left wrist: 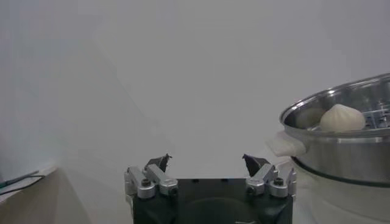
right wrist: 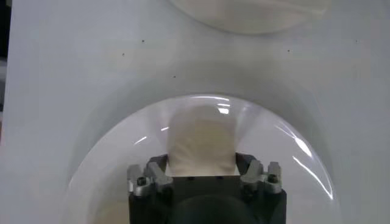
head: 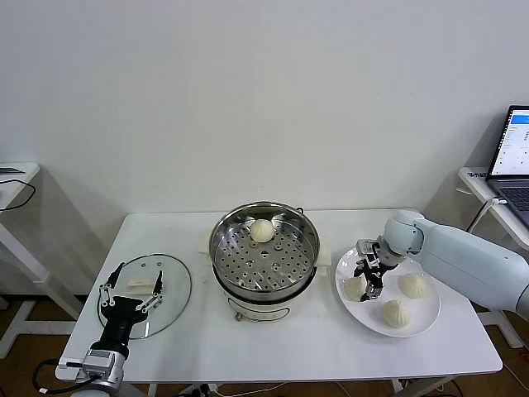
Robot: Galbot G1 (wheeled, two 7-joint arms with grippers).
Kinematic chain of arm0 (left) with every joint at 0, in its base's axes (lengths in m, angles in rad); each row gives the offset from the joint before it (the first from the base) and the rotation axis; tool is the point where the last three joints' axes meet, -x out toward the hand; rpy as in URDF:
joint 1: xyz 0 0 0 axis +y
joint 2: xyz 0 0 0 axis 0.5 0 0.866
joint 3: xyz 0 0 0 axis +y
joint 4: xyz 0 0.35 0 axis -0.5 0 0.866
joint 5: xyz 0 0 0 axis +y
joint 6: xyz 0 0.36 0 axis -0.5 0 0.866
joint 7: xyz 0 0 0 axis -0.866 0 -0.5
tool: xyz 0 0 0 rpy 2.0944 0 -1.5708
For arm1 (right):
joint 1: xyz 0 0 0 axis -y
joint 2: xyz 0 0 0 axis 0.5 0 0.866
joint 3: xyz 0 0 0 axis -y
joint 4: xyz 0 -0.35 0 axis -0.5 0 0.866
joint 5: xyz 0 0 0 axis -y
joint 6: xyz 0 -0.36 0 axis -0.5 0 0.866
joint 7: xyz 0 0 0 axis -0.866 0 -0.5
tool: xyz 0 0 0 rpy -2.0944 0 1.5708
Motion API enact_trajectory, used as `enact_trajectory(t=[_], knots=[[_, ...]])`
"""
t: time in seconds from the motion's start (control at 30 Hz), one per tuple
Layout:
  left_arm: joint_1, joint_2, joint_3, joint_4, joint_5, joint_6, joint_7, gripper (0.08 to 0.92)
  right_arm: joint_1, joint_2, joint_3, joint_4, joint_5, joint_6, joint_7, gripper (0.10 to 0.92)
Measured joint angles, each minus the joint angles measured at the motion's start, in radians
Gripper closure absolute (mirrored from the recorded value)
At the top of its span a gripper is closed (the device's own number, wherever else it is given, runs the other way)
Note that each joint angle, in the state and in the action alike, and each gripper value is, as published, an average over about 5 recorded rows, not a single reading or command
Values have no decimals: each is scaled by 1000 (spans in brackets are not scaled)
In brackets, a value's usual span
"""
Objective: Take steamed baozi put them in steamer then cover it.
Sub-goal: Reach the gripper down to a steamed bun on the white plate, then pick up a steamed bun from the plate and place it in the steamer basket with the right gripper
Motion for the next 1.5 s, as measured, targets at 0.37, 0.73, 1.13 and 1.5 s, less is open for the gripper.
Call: enact_trajectory(t=[0.37, 0.73, 1.13, 1.5], knots=[[3, -3, 2, -5, 2, -1, 0, 177, 41, -34, -16, 36, 28, -7, -20, 372], [1, 2, 7, -13, 10, 0, -2, 177, 316, -134, -207, 199, 188, -53, -45, 370], [2, 18, 8, -28, 10, 1, 0, 177, 720, -112, -459, 388, 411, -160, -37, 364], [-1, 27, -5, -33, 0, 5, 2, 177, 800, 94, -482, 412, 549, -280, 26, 364]])
